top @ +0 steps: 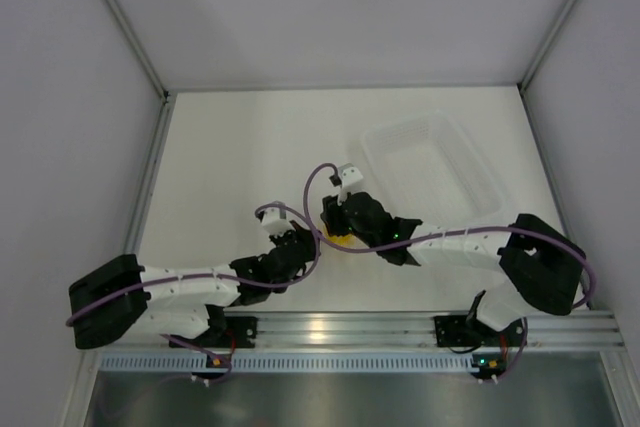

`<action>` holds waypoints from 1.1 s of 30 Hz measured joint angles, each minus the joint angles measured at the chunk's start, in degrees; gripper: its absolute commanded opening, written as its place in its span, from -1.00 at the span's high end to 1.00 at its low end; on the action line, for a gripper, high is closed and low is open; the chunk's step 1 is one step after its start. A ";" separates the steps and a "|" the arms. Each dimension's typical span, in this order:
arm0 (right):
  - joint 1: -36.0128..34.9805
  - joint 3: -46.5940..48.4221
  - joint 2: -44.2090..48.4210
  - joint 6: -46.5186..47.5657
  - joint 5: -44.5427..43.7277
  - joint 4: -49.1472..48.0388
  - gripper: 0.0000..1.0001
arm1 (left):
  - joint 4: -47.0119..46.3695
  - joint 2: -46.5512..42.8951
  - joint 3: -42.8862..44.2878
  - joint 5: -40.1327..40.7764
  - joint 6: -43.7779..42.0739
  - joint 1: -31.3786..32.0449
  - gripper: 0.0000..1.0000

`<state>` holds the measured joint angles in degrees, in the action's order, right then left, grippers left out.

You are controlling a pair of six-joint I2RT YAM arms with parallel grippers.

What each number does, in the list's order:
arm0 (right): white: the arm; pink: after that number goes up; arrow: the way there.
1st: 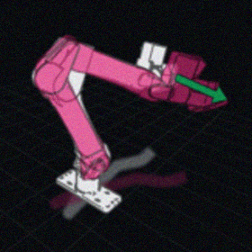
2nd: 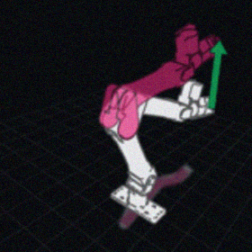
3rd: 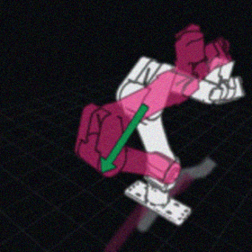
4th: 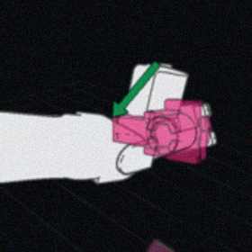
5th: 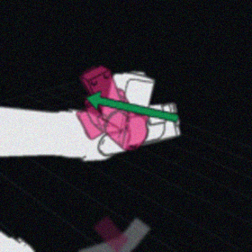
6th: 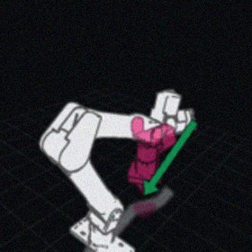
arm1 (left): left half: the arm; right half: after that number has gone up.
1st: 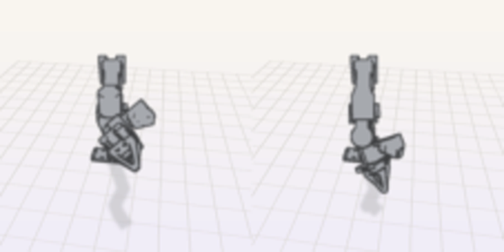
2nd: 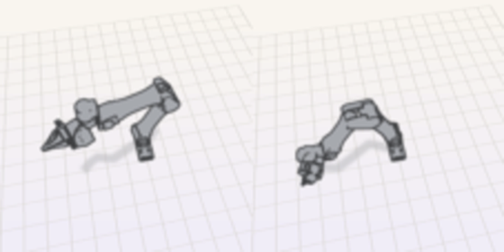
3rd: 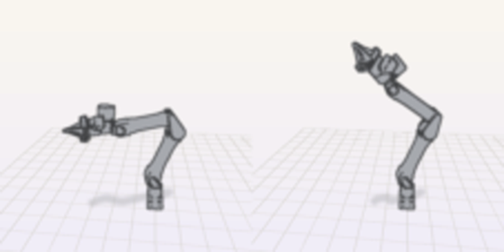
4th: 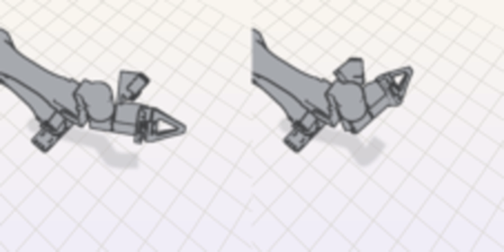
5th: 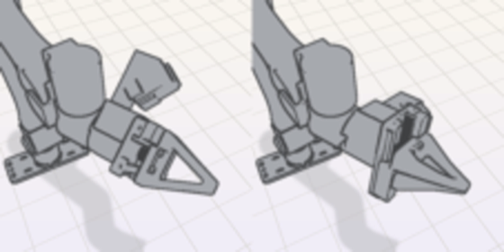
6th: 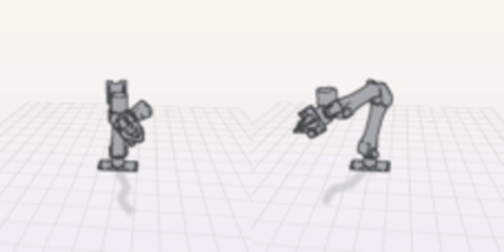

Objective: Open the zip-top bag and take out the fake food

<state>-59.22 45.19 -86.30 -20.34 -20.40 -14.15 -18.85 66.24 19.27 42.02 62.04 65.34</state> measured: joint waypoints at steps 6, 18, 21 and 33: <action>-0.15 -8.48 2.36 2.45 3.15 -10.49 0.85 | 0.04 2.69 0.00 -0.15 0.70 -0.04 1.00; -0.70 4.76 0.48 4.52 2.64 4.52 0.51 | 0.24 5.29 1.31 -0.63 0.81 -0.09 1.00; -0.72 6.38 0.37 4.83 3.98 10.25 0.48 | 0.22 5.25 1.62 -0.66 0.81 -0.09 1.00; -0.74 3.91 2.10 8.39 10.27 17.64 0.51 | 0.59 -1.11 1.64 -0.87 -1.68 -0.09 1.00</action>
<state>-59.96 49.10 -84.20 -11.94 -10.13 3.49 -18.26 65.12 20.91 41.15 60.36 65.25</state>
